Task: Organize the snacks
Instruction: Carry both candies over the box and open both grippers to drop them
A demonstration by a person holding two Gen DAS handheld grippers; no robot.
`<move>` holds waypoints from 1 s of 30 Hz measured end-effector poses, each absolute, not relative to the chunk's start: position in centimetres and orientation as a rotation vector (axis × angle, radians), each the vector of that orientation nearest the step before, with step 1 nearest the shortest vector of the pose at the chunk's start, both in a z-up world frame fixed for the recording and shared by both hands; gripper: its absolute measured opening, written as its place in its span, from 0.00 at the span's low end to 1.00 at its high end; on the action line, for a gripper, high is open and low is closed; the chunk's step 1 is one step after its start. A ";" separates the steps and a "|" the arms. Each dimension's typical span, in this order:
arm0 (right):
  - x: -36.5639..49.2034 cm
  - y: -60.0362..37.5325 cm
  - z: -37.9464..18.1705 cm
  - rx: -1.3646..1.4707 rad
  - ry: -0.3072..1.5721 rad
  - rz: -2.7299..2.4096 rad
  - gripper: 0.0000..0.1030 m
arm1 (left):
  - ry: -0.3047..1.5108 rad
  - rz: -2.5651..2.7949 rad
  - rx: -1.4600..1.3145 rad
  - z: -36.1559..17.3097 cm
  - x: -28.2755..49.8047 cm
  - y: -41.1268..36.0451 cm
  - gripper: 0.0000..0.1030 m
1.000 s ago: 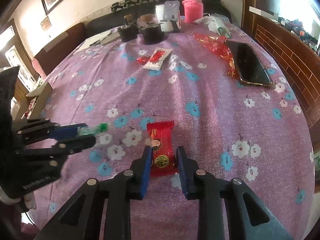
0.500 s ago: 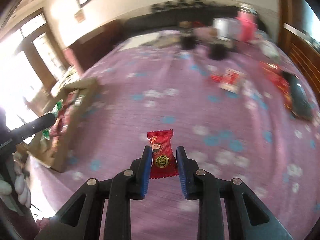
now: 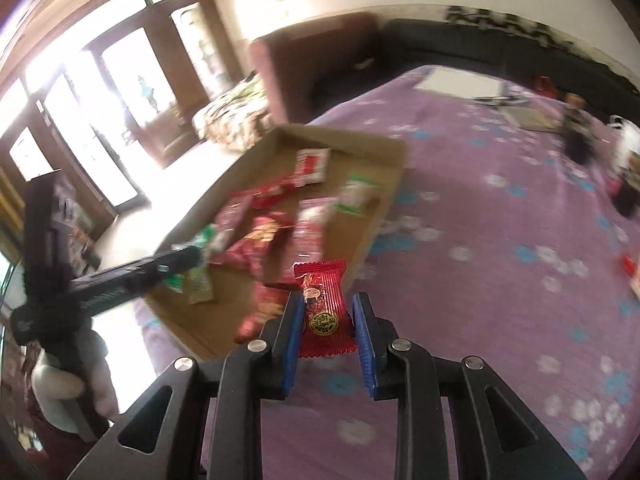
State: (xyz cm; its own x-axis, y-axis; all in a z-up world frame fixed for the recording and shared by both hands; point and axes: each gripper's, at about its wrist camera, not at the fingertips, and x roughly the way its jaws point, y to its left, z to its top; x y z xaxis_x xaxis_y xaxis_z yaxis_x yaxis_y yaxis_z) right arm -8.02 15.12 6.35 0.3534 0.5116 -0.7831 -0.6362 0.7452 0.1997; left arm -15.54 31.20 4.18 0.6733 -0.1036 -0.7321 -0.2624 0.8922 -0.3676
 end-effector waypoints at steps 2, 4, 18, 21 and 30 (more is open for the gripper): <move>-8.1 16.7 5.7 -0.154 0.972 0.768 0.24 | 0.851 0.102 -0.470 3.4 -15.3 31.5 0.19; -8.1 18.0 4.9 -0.158 0.996 0.785 0.24 | 0.857 0.116 -0.450 3.0 -14.9 31.4 0.19; -8.8 22.8 3.2 -0.205 1.017 0.850 0.27 | 0.860 0.105 -0.467 3.3 -15.4 32.5 0.20; -9.3 22.9 3.4 -0.218 0.989 0.846 0.28 | 0.862 0.106 -0.487 3.6 -15.6 32.8 0.33; -9.3 19.8 6.0 -0.163 0.917 0.799 0.36 | 0.798 0.162 -0.396 6.5 -16.7 30.7 0.46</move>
State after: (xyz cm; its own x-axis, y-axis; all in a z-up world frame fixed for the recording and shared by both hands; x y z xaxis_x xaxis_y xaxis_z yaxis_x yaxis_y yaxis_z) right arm -9.30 19.75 5.96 0.3489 0.5471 -0.7609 -0.6787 0.7074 0.1974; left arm -16.71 30.69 6.54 0.6908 -0.0068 -0.7230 -0.2880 0.9146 -0.2837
